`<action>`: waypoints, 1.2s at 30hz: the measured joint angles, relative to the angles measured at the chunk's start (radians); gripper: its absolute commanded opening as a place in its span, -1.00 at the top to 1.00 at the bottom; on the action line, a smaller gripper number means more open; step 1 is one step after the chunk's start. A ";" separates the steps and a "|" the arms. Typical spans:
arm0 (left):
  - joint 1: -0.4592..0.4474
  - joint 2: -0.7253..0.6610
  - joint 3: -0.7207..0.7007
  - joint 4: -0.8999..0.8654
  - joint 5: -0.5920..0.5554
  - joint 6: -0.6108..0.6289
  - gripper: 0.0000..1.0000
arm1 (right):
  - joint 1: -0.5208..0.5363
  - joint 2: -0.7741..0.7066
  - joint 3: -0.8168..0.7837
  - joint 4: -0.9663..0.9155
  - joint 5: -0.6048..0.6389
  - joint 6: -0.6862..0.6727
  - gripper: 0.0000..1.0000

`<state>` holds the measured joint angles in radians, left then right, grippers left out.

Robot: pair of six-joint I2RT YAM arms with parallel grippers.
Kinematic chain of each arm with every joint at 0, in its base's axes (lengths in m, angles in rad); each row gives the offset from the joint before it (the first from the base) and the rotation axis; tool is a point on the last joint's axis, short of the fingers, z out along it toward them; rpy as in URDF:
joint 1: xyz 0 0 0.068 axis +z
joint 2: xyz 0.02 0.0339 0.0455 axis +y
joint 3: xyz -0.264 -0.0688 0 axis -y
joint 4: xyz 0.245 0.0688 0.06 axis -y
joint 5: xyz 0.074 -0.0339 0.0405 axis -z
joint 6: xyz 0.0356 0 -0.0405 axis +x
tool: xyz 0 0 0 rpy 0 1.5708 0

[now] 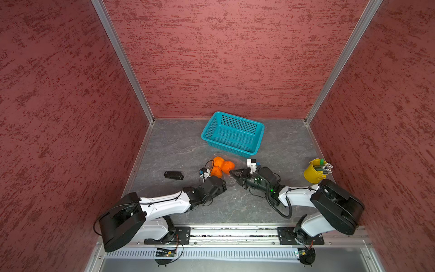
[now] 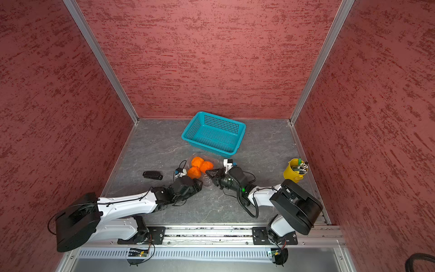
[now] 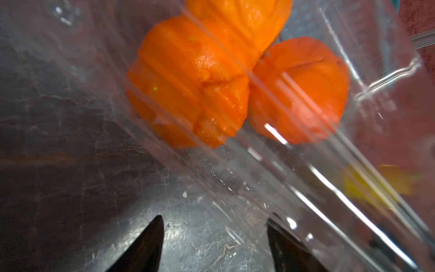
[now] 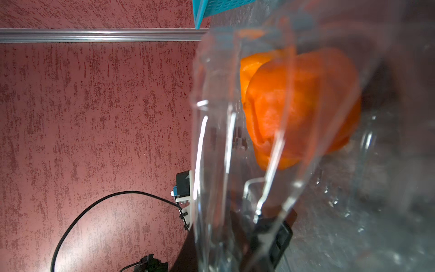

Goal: Take oranges out of containers
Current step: Open the packing box at the center of the board.

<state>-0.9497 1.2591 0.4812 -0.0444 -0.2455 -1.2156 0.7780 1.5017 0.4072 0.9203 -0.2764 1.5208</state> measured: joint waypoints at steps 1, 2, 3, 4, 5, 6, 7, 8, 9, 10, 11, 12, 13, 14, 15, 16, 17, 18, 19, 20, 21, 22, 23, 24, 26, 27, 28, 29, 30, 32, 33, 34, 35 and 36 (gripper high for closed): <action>0.002 0.000 0.003 -0.015 -0.005 -0.011 -0.03 | 0.002 0.000 0.000 0.002 0.000 0.003 0.62; 0.004 -0.002 0.003 -0.026 -0.010 -0.022 0.00 | 0.003 0.000 0.000 0.005 -0.002 0.009 0.62; 0.008 -0.004 0.000 -0.038 -0.013 -0.032 0.01 | 0.004 0.000 0.000 0.006 -0.003 0.012 0.62; 0.013 -0.012 -0.010 -0.044 -0.016 -0.040 0.02 | 0.005 -0.001 0.000 0.010 -0.007 0.018 0.62; 0.022 -0.026 -0.023 -0.051 -0.018 -0.049 0.02 | 0.005 -0.001 -0.001 0.011 -0.009 0.024 0.63; 0.031 -0.039 -0.037 -0.056 -0.017 -0.055 0.03 | 0.007 -0.001 -0.001 0.013 -0.011 0.029 0.63; 0.042 -0.054 -0.050 -0.067 -0.016 -0.057 0.03 | 0.010 -0.001 -0.001 0.013 -0.014 0.038 0.63; 0.054 -0.067 -0.058 -0.076 -0.018 -0.060 0.03 | 0.011 -0.001 -0.003 0.016 -0.019 0.045 0.63; 0.070 -0.077 -0.061 -0.087 -0.017 -0.059 0.02 | 0.013 -0.001 -0.003 0.017 -0.023 0.050 0.63; 0.094 -0.089 -0.061 -0.097 -0.018 -0.055 0.02 | 0.013 -0.001 -0.003 0.018 -0.030 0.055 0.63; 0.118 -0.099 -0.061 -0.098 -0.019 -0.049 0.02 | 0.013 -0.002 -0.003 0.018 -0.035 0.058 0.63; 0.140 -0.108 -0.061 -0.103 -0.020 -0.039 0.02 | 0.013 -0.004 -0.003 0.018 -0.035 0.061 0.63; 0.165 -0.115 -0.061 -0.112 -0.020 -0.029 0.03 | 0.012 -0.006 -0.003 0.017 -0.036 0.062 0.63; 0.183 -0.117 -0.061 -0.114 -0.019 -0.020 0.04 | 0.012 -0.008 -0.003 0.017 -0.036 0.063 0.63; 0.199 -0.117 -0.058 -0.116 -0.017 -0.006 0.05 | 0.012 -0.010 -0.003 0.018 -0.037 0.063 0.63; 0.213 -0.115 -0.055 -0.117 -0.013 0.005 0.05 | 0.012 -0.011 -0.003 0.017 -0.038 0.064 0.63; 0.225 -0.111 -0.050 -0.118 -0.005 0.018 0.05 | 0.012 -0.011 -0.003 0.018 -0.038 0.066 0.63; 0.237 -0.103 -0.044 -0.117 0.003 0.029 0.05 | 0.012 -0.011 -0.003 0.018 -0.039 0.068 0.63; 0.246 -0.092 -0.037 -0.113 0.010 0.042 0.06 | 0.012 -0.011 -0.003 0.018 -0.039 0.071 0.63; 0.252 -0.082 -0.031 -0.112 0.015 0.051 0.07 | 0.012 -0.011 -0.003 0.020 -0.039 0.073 0.63; 0.256 -0.071 -0.024 -0.112 0.021 0.061 0.10 | 0.012 -0.011 -0.005 0.026 -0.039 0.077 0.63; 0.259 -0.060 -0.019 -0.109 0.027 0.069 0.13 | 0.012 -0.011 -0.008 0.032 -0.038 0.082 0.63; 0.261 -0.051 -0.014 -0.106 0.032 0.075 0.20 | 0.012 -0.011 -0.011 0.038 -0.038 0.089 0.63; 0.265 -0.039 -0.008 -0.103 0.038 0.085 0.33 | 0.012 -0.010 -0.015 0.045 -0.038 0.096 0.63; 0.274 -0.022 0.003 -0.093 0.051 0.100 0.38 | 0.012 -0.006 -0.023 0.060 -0.038 0.107 0.63; 0.279 -0.014 0.009 -0.087 0.057 0.106 0.38 | 0.012 -0.002 -0.027 0.066 -0.037 0.113 0.63; 0.284 -0.008 0.015 -0.084 0.060 0.109 0.39 | 0.012 0.001 -0.031 0.072 -0.036 0.119 0.63; 0.288 -0.002 0.020 -0.082 0.063 0.111 0.41 | 0.012 0.004 -0.035 0.076 -0.035 0.122 0.63; 0.290 0.006 0.027 -0.080 0.066 0.114 0.47 | 0.012 0.005 -0.037 0.079 -0.035 0.126 0.63; 0.294 0.021 0.043 -0.079 0.070 0.118 0.53 | 0.011 0.006 -0.041 0.085 -0.034 0.129 0.63; 0.294 0.029 0.051 -0.078 0.072 0.122 0.58 | 0.011 0.006 -0.042 0.089 -0.034 0.130 0.63; 0.296 0.035 0.058 -0.079 0.073 0.124 0.65 | 0.011 0.007 -0.043 0.093 -0.034 0.130 0.63; 0.297 0.039 0.062 -0.079 0.075 0.126 0.72 | 0.011 0.008 -0.044 0.099 -0.033 0.132 0.63; 0.299 0.042 0.067 -0.080 0.079 0.128 0.81 | 0.011 0.010 -0.045 0.106 -0.033 0.133 0.63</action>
<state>-0.6510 1.3010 0.5484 -0.1242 -0.1669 -1.0874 0.7891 1.5116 0.3622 1.0260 -0.3092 1.6539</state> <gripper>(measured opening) 0.158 0.185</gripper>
